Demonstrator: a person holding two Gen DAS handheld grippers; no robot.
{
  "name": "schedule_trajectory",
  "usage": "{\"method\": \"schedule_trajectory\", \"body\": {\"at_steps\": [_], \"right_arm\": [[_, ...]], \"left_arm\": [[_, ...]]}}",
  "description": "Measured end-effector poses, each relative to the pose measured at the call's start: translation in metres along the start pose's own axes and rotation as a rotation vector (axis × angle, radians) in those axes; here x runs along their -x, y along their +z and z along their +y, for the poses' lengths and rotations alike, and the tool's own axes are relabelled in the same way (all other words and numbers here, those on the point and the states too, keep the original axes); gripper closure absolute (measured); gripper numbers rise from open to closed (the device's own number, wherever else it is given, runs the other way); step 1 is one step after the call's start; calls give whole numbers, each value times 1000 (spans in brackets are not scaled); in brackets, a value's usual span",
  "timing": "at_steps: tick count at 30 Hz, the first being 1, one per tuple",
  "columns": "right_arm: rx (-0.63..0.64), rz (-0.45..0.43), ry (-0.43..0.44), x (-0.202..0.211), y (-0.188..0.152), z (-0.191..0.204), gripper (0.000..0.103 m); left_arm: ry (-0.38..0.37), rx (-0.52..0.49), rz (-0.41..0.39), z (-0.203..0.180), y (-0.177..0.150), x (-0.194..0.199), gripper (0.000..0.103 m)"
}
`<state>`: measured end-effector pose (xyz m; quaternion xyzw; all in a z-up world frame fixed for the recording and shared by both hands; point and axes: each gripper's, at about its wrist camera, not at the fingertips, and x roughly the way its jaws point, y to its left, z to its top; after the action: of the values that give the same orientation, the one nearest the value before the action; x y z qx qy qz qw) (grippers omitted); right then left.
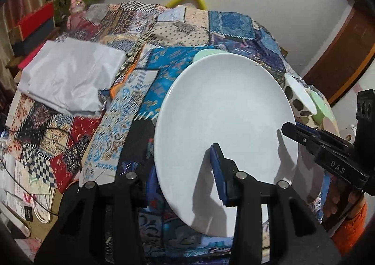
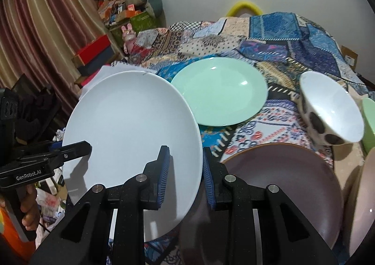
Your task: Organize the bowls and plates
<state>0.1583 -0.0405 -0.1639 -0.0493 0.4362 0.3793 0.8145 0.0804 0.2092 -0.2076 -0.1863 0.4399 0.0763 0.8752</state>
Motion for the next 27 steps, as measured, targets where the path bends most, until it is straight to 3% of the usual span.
{"method": "schedule_trajectory", "body": {"at_steps": [16, 27], "right_arm": [[-65, -85, -61, 52, -11, -40, 78], [-116, -107, -101, 80, -29, -71, 78]], "left_arm": [[-52, -107, -33, -69, 11, 6, 63], [-93, -163, -7, -112, 8, -4, 63]]}}
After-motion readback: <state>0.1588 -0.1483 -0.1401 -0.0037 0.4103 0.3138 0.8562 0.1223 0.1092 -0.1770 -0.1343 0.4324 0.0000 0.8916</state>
